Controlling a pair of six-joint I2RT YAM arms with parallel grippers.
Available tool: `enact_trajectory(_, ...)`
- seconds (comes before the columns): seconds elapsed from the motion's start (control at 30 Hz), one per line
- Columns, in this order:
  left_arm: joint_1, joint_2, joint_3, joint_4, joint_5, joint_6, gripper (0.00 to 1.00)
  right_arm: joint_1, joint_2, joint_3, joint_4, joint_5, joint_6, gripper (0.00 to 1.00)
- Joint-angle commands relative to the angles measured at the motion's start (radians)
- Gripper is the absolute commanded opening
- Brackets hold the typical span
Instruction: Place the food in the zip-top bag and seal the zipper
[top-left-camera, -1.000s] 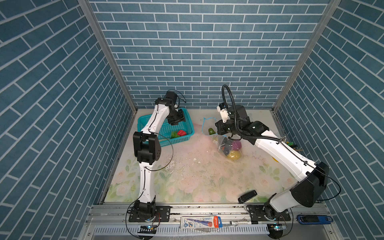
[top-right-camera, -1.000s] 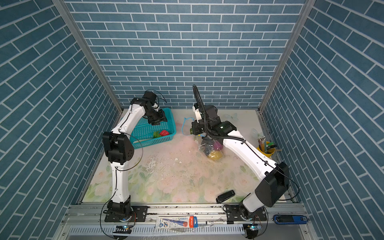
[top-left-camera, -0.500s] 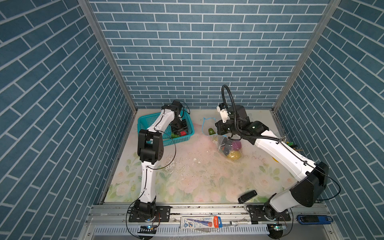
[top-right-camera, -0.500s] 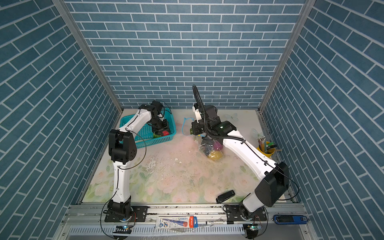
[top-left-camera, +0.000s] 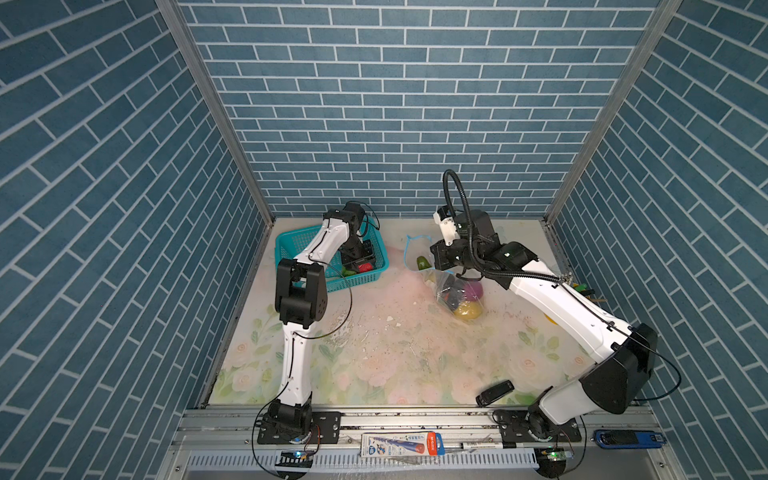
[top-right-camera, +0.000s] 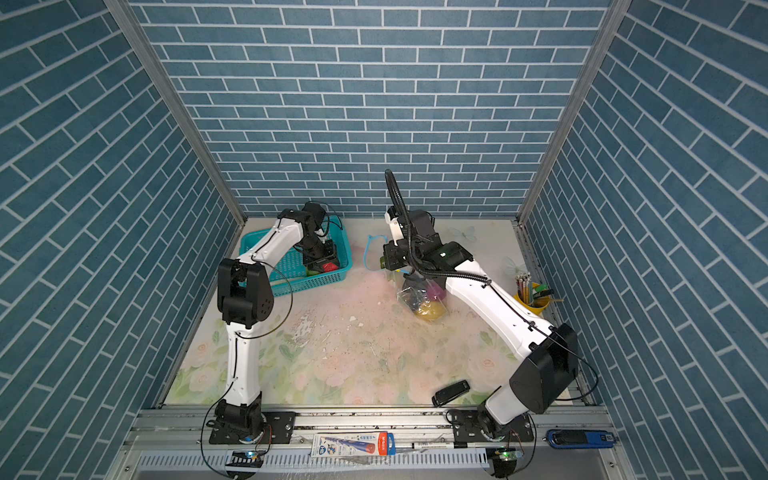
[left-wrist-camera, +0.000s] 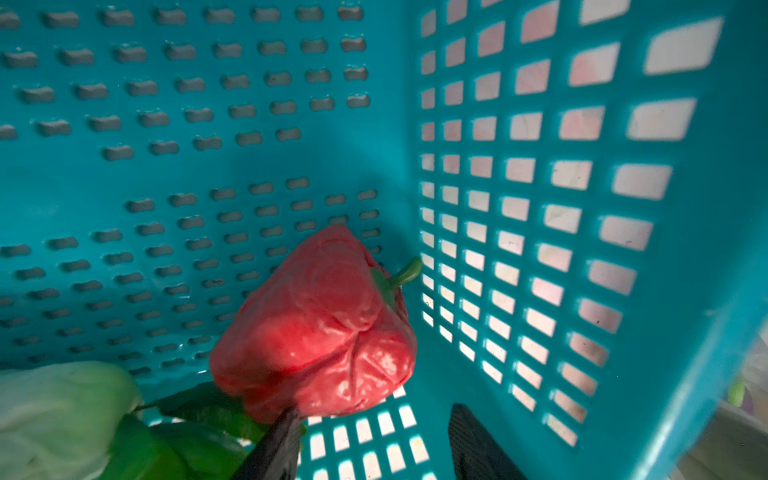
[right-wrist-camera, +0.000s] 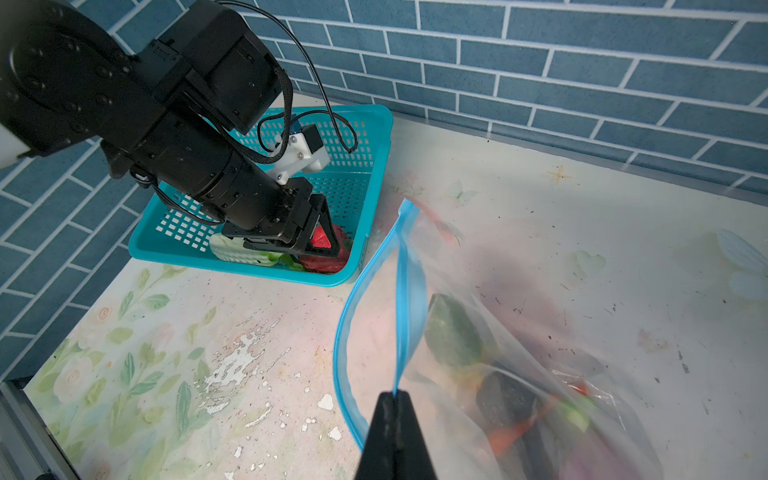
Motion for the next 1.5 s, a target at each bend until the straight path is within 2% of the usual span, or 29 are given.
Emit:
enact_trajectory(0.0, 0.006, -0.003, -0.005, -0.033, -0.030, 0.016, 0.61, -0.001, -0.004, 0.040, -0.010, -0.001, -0.002, 0.00)
enact_trajectory(0.57, 0.002, 0.142, 0.138, -0.041, 0.054, 0.006, 0.64, -0.001, -0.006, 0.036, -0.007, 0.002, -0.002, 0.00)
enact_trajectory(1.03, 0.038, 0.205, 0.312, -0.097, 0.030, 0.009, 0.62, -0.001, -0.008, 0.027, 0.002, -0.005, 0.003, 0.00)
enact_trajectory(1.13, 0.031, 0.184, 0.357, -0.114, 0.059, 0.006, 0.60, 0.000, -0.006, 0.034, -0.004, -0.004, 0.001, 0.00)
enact_trajectory(1.27, 0.022, 0.089, 0.319, -0.086, 0.036, 0.008, 0.60, 0.000, -0.003, 0.036, -0.001, -0.005, 0.003, 0.00)
enact_trajectory(1.37, 0.040, 0.059, 0.305, -0.091, -0.028, 0.048, 0.65, 0.000, 0.010, 0.048, -0.003, -0.021, 0.007, 0.00)
enact_trajectory(1.47, 0.061, 0.073, 0.311, -0.113, -0.066, 0.133, 0.76, 0.000, 0.016, 0.053, -0.004, -0.025, 0.008, 0.00)
